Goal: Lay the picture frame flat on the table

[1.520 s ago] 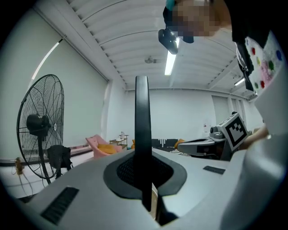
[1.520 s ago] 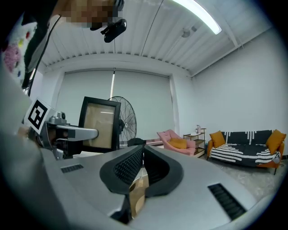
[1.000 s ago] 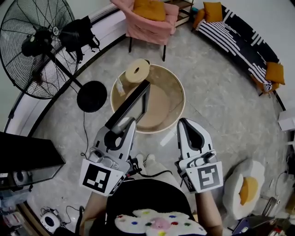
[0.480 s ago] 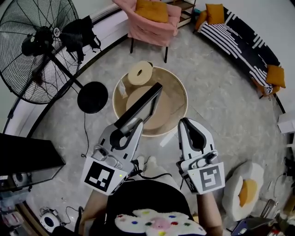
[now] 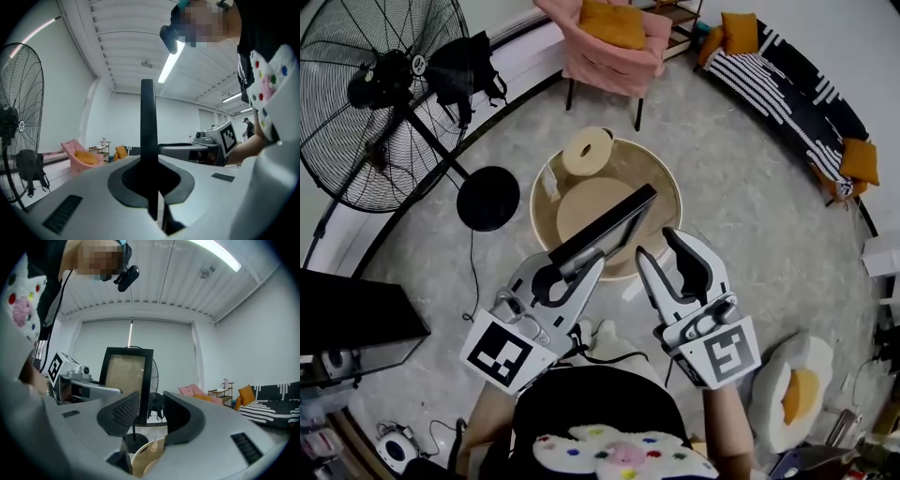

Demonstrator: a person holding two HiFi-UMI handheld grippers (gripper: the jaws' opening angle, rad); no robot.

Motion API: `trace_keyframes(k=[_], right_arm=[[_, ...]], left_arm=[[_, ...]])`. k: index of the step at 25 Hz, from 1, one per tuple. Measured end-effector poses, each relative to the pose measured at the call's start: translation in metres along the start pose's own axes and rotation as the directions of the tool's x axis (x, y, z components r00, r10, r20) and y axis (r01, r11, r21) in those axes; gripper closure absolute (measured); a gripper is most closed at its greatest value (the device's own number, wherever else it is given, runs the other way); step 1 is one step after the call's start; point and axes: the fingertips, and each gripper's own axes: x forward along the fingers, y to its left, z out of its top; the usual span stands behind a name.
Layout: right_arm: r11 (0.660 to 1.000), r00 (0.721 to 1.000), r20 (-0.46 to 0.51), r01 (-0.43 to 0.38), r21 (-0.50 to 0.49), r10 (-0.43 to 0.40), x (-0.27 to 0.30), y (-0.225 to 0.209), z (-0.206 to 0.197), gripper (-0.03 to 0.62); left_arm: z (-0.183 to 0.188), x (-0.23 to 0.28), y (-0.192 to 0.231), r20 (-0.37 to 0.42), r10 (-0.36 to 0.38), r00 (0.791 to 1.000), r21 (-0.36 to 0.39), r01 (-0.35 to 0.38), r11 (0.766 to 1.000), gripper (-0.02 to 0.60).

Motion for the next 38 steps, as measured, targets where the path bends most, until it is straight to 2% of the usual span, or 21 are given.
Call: trace_keyframes(k=[9, 14, 17, 21, 27, 31, 33, 36, 38], right_arm=[[0.991, 0.992, 0.003, -0.126, 0.033, 0.126, 0.008, 0.017, 0.0, 0.439], [0.991, 0.992, 0.006, -0.124, 0.047, 0.124, 0.006, 0.016, -0.002, 0.441], [0.991, 0.993, -0.001, -0.117, 0.057, 0.117, 0.004, 0.014, -0.003, 0.465], [0.989, 0.992, 0.019, -0.123, 0.077, 0.122, 0.005, 0.012, -0.005, 0.494], [0.987, 0.998, 0.014, -0.06, 0.151, 0.058, 0.004, 0.004, -0.009, 0.507], [0.988, 1.0, 0.001, -0.031, 0.154, 0.032, 0.006, 0.003, -0.01, 0.507], [0.988, 1.0, -0.02, -0.004, 0.152, 0.007, 0.005, 0.001, -0.016, 0.507], [0.985, 1.0, -0.014, 0.019, 0.171, -0.017, 0.006, 0.0, -0.017, 0.507], [0.986, 0.998, -0.041, 0.046, 0.161, -0.04, 0.006, -0.004, -0.023, 0.507]], left_arm=[[-0.001, 0.001, -0.012, -0.006, -0.117, 0.993, -0.04, 0.116, 0.992, 0.558], [-0.002, 0.001, -0.012, 0.016, -0.157, 0.987, -0.018, 0.157, 0.987, 0.558], [-0.002, 0.001, -0.011, 0.026, -0.164, 0.986, -0.012, 0.165, 0.986, 0.558], [-0.004, 0.002, -0.005, 0.038, -0.141, 0.989, -0.024, 0.142, 0.99, 0.557], [-0.006, 0.006, -0.002, 0.032, -0.092, 0.995, -0.028, 0.093, 0.995, 0.552], [-0.011, 0.009, -0.001, 0.0, -0.042, 0.999, -0.035, 0.042, 0.998, 0.532], [-0.015, 0.011, 0.001, -0.03, -0.012, 0.999, -0.012, 0.012, 1.0, 0.506], [-0.018, 0.009, 0.006, -0.037, 0.022, 0.999, -0.005, -0.023, 1.0, 0.469], [-0.02, 0.006, 0.011, -0.041, 0.043, 0.998, -0.009, -0.043, 0.999, 0.466]])
